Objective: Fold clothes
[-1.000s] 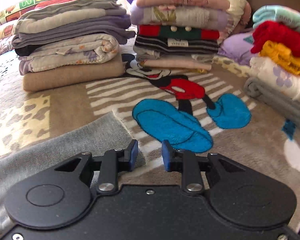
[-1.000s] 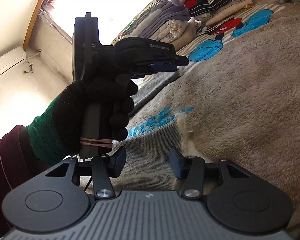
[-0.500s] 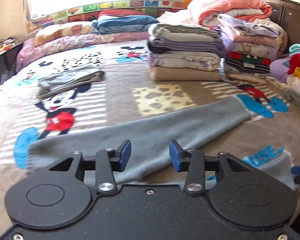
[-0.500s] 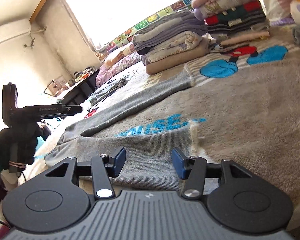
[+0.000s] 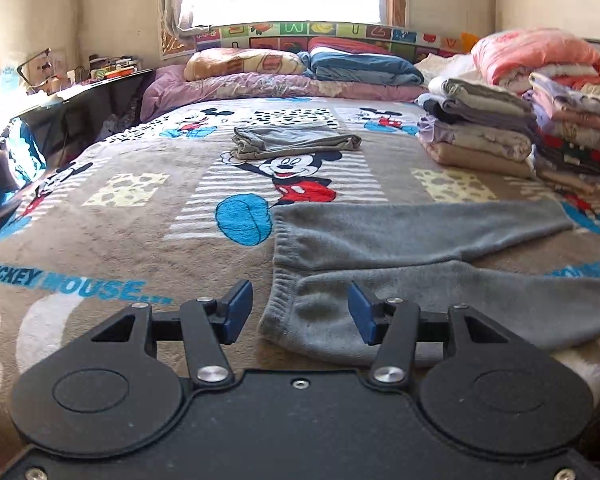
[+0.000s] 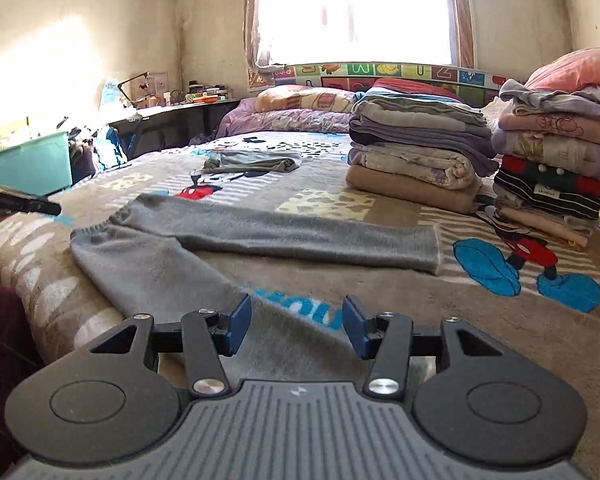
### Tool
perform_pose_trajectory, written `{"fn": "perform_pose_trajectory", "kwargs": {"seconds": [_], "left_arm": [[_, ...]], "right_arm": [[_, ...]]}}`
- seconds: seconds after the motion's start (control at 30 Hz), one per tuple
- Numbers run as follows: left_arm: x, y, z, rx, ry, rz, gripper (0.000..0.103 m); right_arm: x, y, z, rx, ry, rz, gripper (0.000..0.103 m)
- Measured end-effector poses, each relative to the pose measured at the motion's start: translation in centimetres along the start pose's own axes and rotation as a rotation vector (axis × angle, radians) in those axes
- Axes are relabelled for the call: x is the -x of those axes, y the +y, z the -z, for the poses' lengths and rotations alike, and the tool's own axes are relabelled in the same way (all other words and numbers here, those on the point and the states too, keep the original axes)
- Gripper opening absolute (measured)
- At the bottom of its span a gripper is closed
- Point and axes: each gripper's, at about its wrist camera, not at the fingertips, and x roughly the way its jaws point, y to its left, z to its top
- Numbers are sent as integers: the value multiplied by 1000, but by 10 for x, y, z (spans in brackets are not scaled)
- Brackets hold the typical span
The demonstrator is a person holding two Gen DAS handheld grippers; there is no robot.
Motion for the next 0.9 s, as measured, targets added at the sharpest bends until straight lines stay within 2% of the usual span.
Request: {"fn": "perform_pose_trajectory", "kwargs": {"seconds": [0.07, 0.17, 0.2, 0.27, 0.43, 0.57, 0.63, 0.67, 0.73, 0.77, 0.83, 0.9], "left_arm": [[-4, -3, -8, 62, -20, 63, 51], [-21, 3, -17, 298, -28, 221, 51], [-33, 7, -19, 398, -20, 276, 51], [-56, 8, -24, 535, -13, 349, 52], [-131, -3, -30, 703, 86, 450, 52], [-180, -8, -23, 824, 155, 476, 52], [-194, -7, -20, 847, 169, 467, 52], [-199, -5, -19, 861, 169, 468, 52], [-204, 3, -20, 892, 164, 477, 52], [-205, 8, -20, 898, 161, 474, 52], [-206, 15, -24, 887, 160, 448, 52], [-207, 21, -28, 874, 160, 416, 52]], "right_arm": [[-23, -16, -22, -113, 14, -54, 52], [-61, -31, -50, -216, 22, -117, 52], [-76, -38, -58, -274, 23, -151, 52], [-104, -55, -68, -406, 25, -194, 52], [-166, -82, -63, -693, 14, -284, 54], [-207, -89, -43, -915, 32, -384, 59], [-220, -92, -31, -1009, 27, -376, 57], [-219, -97, -27, -1034, 9, -341, 56], [-217, -108, -18, -1084, -28, -269, 46], [-215, -114, -14, -1108, -46, -233, 44], [-208, -130, -13, -1154, -98, -171, 45], [-204, -146, -18, -1158, -86, -89, 45]]}}
